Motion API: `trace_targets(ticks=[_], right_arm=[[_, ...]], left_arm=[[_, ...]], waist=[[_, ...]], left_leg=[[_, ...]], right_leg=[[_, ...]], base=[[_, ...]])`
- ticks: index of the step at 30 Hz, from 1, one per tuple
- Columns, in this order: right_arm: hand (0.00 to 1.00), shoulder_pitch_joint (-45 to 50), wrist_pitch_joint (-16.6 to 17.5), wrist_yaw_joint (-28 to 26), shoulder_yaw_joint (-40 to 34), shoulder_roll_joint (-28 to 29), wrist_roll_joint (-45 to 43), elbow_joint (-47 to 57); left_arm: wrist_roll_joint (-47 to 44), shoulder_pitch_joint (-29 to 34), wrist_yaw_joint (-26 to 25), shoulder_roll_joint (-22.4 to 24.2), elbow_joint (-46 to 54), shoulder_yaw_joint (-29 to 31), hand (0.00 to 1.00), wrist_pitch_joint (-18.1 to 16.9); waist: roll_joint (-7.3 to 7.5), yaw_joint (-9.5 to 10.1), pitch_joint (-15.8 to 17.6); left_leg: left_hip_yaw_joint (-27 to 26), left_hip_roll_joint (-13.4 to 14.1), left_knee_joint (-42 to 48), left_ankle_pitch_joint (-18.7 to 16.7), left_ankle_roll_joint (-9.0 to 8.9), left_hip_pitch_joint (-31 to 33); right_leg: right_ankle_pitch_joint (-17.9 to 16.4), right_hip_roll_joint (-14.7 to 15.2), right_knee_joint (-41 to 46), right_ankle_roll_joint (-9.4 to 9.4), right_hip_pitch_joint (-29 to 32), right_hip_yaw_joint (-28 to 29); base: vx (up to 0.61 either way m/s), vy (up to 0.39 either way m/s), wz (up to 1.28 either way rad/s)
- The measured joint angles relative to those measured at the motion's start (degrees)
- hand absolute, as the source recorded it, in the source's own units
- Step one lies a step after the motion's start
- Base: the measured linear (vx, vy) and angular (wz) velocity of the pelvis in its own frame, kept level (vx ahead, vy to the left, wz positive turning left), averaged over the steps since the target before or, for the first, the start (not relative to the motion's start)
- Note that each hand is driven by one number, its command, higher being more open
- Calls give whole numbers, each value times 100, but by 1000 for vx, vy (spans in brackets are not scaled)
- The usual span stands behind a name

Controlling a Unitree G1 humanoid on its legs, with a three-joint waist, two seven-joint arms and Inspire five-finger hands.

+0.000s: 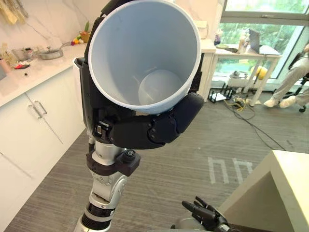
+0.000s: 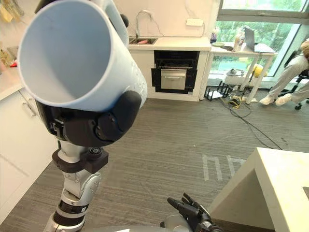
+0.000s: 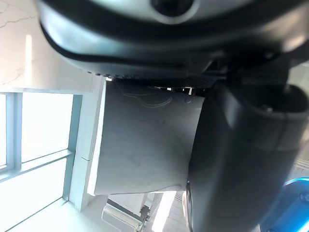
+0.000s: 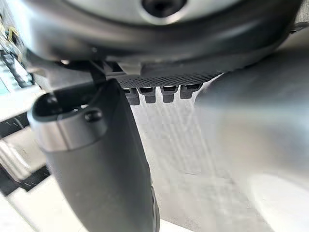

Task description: Walk over to the sink, pick up the cup, carry it to the dishwasher, place the cup inside the dishwasher, then close the dishwasher door

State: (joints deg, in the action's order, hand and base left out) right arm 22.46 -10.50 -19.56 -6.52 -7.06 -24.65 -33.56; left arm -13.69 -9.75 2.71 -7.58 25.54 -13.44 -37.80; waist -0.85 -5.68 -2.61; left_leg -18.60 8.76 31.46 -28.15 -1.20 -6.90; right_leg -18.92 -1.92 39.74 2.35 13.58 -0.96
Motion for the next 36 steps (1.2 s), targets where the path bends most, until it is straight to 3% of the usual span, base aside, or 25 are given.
trace_targets(ticks=[2, 4, 10, 11, 15, 20, 23, 24, 26, 27, 29, 31, 33, 34, 35, 36], right_arm=[[100, 129, 447, -226, 0, 7, -93, -382], [100, 248, 873, -429, 8, 82, -105, -834], [100, 278, 2397, -1009, -18, 286, -40, -1665], [100, 267, 2547, -1083, -75, 312, 13, -1737], [100, 206, 2638, -1279, -464, 419, 188, -2048], [100, 125, 2642, -1436, -752, 473, 231, -2184], [100, 49, 2600, -1547, -891, 474, 250, -2198], [100, -45, 2532, -1569, -895, 474, 258, -2216], [100, -130, 2428, -1584, -887, 399, 262, -2222], [100, -174, 2364, -1618, -886, 333, 272, -2218], [100, -208, 2253, -1663, -874, 177, 284, -2167], [100, -269, 2196, -1660, -870, 100, 285, -2186], [100, -354, 2141, -1660, -865, 26, 288, -2223], [100, -409, 2125, -1660, -865, 17, 288, -2239], [100, -495, 2124, -1668, -867, -43, 287, -2240], [100, -547, 2123, -1679, -865, -70, 288, -2243]], left_arm=[[448, -57, -589, 64, -69, 240, 0, -47], [930, -74, -1335, 120, -156, 532, 0, -25], [2305, -440, -4109, 144, -86, 1880, 0, 128], [2434, -440, -4490, 136, 29, 2078, 0, 68], [2663, -429, -5047, 129, 408, 2477, 0, -159], [2848, -193, -5031, -50, 355, 2595, 0, -184], [2883, 239, -4885, -41, 147, 2669, 0, 31], [2871, 534, -4649, -54, 40, 2757, 0, 239], [2785, 926, -4352, -28, -63, 2750, 0, 458], [2739, 1135, -4164, -9, -132, 2709, 0, 570], [2606, 1633, -3629, 36, -421, 2542, 0, 880], [2542, 1851, -3235, 122, -816, 2445, 0, 1192], [2364, 2038, -2949, 217, -1426, 2368, 0, 1596], [2221, 2135, -2866, 233, -1650, 2344, 0, 1773], [2089, 2220, -2781, 268, -1947, 2326, 0, 1976], [2029, 2252, -2762, 302, -2060, 2319, 0, 2046]], waist=[[92, -11, -220], [197, -133, -348], [335, -76, -110], [360, -44, -44], [394, 133, 54], [359, 173, 73], [316, 181, 200], [312, 172, 354], [271, 183, 468], [202, 203, 563], [100, 270, 786], [55, 303, 910], [70, 323, 1016], [92, 336, 1051], [104, 339, 1101], [93, 341, 1133]], left_leg=[[-182, -7, -431, 206, -44, -333], [-167, 2, -762, 385, -196, -537], [-223, 40, -1355, 796, -269, -781], [-167, 56, -1369, 810, -276, -767], [23, 68, -1469, 850, -323, -736], [137, 23, -1497, 926, -332, -664], [230, 43, -1438, 924, -327, -605], [400, 83, -872, 893, -270, -432], [706, 227, 503, 962, -173, 217], [818, 338, 1249, 1140, -81, 604], [845, 727, 2837, 1940, 248, 1359], [845, 829, 3377, 1851, 248, 1793], [519, 776, 2805, 1493, 160, 2032], [278, 670, 2182, 1435, 103, 2011], [71, 407, 1035, 1443, 50, 1979], [74, 247, 473, 1477, 9, 1983]], right_leg=[[28, 243, -123, 24, -124, -398], [32, 239, -229, 80, -293, -574], [99, 201, -556, 172, -582, -790], [135, 192, -644, 178, -630, -840], [276, 180, -880, 154, -755, -925], [301, 213, -918, 161, -752, -927], [200, 196, -931, 133, -757, -947], [99, 178, -977, 250, -836, -979], [93, 166, -1010, 262, -890, -991], [80, 134, -1021, 283, -949, -1010], [23, 79, -1131, 345, -1214, -1055], [34, 101, -1330, 389, -1488, -1112], [38, 252, -1613, 355, -1813, -1187], [42, 360, -1710, 232, -1911, -1188], [25, 532, -1797, 73, -2000, -1197], [12, 617, -1832, 5, -2031, -1197]], base=[[194, 0, -41], [182, -98, 7], [36, -119, 21], [-92, -97, 28], [-96, -33, 20], [-30, 9, 13], [-2, -25, 15], [-7, -38, 11], [0, -38, 3], [58, -3, 2], [139, 53, 8], [155, 81, 21], [231, 133, 28], [257, 170, 17], [211, 142, 14], [295, 205, 12]])
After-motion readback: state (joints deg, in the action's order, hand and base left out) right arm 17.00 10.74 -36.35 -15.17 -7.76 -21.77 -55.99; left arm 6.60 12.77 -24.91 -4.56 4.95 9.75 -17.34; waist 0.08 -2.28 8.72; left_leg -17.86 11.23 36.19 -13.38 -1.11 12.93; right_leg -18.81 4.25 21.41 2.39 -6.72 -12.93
